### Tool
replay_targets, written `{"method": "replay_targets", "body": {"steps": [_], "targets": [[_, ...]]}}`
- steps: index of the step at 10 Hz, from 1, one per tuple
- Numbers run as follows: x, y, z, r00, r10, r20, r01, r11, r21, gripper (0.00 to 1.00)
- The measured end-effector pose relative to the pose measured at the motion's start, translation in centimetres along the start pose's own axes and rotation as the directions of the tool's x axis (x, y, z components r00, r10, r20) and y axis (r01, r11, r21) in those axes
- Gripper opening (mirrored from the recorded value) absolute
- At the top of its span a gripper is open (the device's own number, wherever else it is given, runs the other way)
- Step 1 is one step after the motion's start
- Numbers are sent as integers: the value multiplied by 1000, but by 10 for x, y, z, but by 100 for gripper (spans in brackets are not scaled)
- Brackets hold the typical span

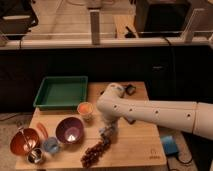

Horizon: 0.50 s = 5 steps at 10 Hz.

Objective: Place towel in tray

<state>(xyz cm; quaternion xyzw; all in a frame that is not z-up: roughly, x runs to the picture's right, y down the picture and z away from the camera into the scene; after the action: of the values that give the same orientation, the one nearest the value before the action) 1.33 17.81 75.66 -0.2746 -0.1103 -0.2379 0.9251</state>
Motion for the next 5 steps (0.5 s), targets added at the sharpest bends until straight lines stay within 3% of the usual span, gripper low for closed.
{"method": "replay_targets", "body": {"steps": [3,5], "targets": [[7,-6,-2,999,13,52,-13,1000,17,0],[9,-24,-24,998,2,65,-5,999,51,0]]}}
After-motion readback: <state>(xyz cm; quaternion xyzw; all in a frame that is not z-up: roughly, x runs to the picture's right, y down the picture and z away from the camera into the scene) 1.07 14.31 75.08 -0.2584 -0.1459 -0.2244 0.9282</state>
